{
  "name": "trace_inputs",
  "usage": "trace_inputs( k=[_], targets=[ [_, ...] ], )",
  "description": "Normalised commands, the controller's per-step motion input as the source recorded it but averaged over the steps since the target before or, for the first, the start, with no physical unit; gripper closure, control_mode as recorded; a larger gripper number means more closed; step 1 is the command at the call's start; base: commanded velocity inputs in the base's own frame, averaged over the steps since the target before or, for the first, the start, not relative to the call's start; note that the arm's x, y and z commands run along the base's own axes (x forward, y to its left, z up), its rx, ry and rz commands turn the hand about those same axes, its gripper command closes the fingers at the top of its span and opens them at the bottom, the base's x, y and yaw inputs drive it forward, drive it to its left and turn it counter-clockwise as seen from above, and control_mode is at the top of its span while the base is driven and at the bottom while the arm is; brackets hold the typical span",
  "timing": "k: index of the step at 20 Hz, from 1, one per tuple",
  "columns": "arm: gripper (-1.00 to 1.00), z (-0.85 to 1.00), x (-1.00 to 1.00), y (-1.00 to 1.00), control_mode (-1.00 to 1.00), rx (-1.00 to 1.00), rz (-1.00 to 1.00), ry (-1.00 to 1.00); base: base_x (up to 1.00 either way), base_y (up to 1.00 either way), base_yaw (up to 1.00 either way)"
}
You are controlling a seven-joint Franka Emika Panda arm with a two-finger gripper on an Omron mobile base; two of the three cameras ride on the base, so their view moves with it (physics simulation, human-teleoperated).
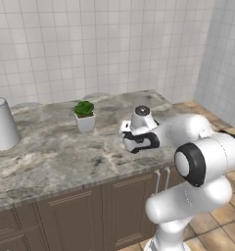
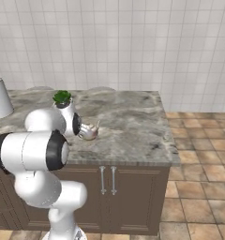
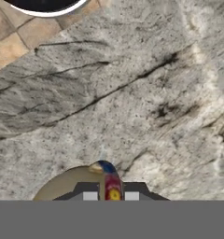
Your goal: Pick the teapot and teapot and place them in the sink. Then turn on the water.
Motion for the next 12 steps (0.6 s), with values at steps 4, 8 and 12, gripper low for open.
trace_inputs(
  k=[4,8,12],
  targets=[
    [1.0,0.86,-0.42,-0.09,-1.0,0.0,0.01,0.0,0.0,0.0,0.0],
    [1.0,0.79,-0.6,-0.26,-1.0,0.0,0.04,0.0,0.0,0.0,0.0],
    [1.0,0.75,-0.59,-0.36,-1.0,-0.02,0.11,0.0,0.0,0.0,0.0]
  ],
)
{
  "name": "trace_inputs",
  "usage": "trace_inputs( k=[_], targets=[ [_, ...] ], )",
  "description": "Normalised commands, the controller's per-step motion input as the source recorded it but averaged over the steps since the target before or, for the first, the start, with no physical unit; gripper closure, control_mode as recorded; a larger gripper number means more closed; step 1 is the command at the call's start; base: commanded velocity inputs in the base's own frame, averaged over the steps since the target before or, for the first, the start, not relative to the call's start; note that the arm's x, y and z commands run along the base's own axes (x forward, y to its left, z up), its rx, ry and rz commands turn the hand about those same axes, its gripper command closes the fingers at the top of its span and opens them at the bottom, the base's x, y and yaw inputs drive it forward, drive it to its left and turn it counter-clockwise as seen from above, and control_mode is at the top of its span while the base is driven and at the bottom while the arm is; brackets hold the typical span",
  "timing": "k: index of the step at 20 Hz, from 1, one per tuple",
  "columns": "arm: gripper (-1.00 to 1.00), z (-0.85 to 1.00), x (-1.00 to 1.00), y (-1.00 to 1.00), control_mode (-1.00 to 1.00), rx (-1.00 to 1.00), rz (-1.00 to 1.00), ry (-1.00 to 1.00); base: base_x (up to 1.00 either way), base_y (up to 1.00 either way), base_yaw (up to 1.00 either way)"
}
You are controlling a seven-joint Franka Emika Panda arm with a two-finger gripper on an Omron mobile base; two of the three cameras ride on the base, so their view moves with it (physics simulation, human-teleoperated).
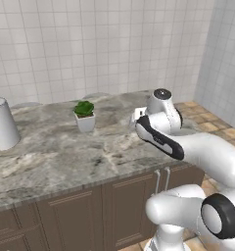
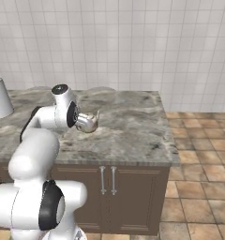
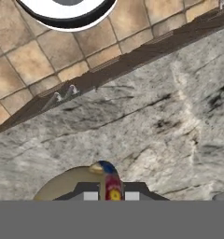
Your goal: Pick the teapot and teapot and place them in the sink. Then turn on the water.
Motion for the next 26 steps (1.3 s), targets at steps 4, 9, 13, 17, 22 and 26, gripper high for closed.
trace_inputs(
  k=[4,9,13,17,22,26],
  targets=[
    [1.0,0.65,-0.49,-0.33,-1.0,-0.09,0.17,0.0,0.0,0.0,0.0],
    [1.0,0.52,-0.39,-0.2,-1.0,-0.11,0.19,0.0,0.0,0.0,0.0],
    [1.0,0.27,-0.21,-0.01,-1.0,-0.05,0.14,0.0,0.0,0.0,0.0],
    [1.0,0.01,-0.2,0.0,-1.0,0.0,0.06,0.0,0.0,0.0,0.0],
    [1.0,0.0,-0.19,0.0,-1.0,0.0,0.0,-0.01,0.0,0.0,0.0],
    [1.0,0.0,-0.1,0.0,-1.0,0.0,0.0,0.0,0.0,0.0,0.0]
  ],
)
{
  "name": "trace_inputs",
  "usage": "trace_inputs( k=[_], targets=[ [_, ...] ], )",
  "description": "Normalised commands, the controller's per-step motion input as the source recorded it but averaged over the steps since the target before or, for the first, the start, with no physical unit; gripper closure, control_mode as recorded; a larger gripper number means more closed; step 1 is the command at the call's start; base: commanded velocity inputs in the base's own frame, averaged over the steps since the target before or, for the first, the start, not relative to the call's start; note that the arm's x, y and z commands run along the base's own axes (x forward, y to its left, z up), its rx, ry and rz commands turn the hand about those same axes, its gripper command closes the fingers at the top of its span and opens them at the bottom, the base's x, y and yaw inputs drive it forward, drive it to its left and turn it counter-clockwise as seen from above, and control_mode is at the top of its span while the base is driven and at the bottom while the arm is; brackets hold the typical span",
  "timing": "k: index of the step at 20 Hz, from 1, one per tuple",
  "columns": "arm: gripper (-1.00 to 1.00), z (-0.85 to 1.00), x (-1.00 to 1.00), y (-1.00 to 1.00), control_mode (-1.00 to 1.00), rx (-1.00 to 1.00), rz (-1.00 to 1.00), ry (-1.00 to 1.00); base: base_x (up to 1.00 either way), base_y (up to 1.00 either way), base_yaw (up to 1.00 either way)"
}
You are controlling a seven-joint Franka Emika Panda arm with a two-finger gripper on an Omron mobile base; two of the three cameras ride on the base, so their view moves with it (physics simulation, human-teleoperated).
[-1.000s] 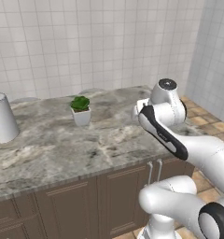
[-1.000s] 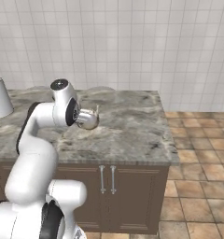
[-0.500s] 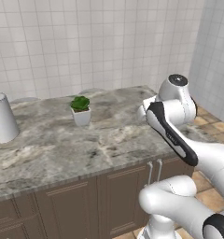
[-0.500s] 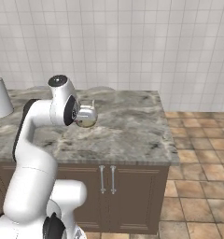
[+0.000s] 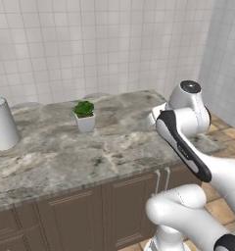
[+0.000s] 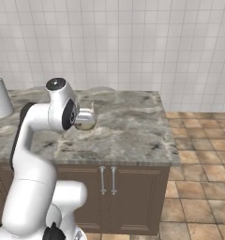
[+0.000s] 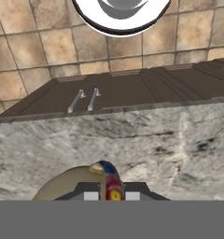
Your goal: Pick the teapot and teapot and place them in the sink. Then turn on the water.
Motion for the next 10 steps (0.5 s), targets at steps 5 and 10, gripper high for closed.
trace_inputs(
  k=[5,10],
  targets=[
    [1.0,0.0,-0.02,0.03,1.0,0.0,0.0,0.01,-0.01,0.03,0.0],
    [1.0,0.0,0.0,0.0,1.0,0.0,0.0,0.0,-0.26,-0.3,-0.36]
  ],
)
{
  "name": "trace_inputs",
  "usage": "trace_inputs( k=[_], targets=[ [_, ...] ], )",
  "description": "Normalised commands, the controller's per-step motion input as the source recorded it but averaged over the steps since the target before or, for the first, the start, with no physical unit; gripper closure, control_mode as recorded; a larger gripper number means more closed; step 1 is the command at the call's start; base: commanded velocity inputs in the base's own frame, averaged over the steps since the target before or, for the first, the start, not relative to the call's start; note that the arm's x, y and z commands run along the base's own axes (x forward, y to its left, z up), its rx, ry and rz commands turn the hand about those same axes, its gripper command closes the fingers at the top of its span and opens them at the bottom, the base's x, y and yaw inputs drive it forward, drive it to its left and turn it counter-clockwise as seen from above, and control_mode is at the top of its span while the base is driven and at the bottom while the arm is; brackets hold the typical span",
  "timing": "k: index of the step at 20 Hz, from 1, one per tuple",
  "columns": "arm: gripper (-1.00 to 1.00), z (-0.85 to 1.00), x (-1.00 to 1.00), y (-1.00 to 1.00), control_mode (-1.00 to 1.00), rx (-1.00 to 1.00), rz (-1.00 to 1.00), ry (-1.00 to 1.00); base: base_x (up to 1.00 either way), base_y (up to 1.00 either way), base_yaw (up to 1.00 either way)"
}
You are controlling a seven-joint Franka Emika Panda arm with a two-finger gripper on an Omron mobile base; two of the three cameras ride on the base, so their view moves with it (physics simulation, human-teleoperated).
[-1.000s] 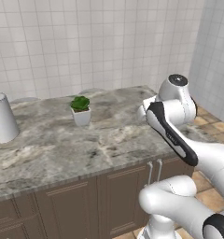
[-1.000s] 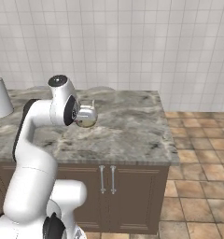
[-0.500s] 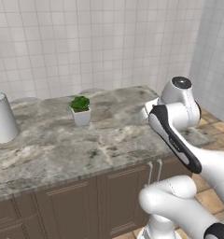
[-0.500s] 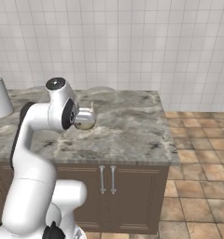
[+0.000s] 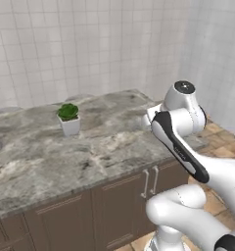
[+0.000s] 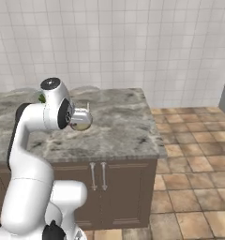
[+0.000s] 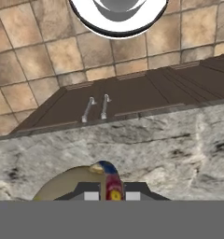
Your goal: Pick the teapot and teapot and place them in the sink. Then turn on the water.
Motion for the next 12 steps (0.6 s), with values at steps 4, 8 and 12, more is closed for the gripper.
trace_inputs(
  k=[4,8,12],
  targets=[
    [1.0,0.0,0.0,0.0,1.0,0.0,0.0,0.0,-0.24,-0.62,-0.58],
    [1.0,0.0,0.0,0.0,1.0,0.0,0.0,0.0,-0.33,-0.79,-0.6],
    [1.0,0.0,0.0,0.0,1.0,0.0,0.0,0.0,-0.4,-0.91,-0.59]
  ],
)
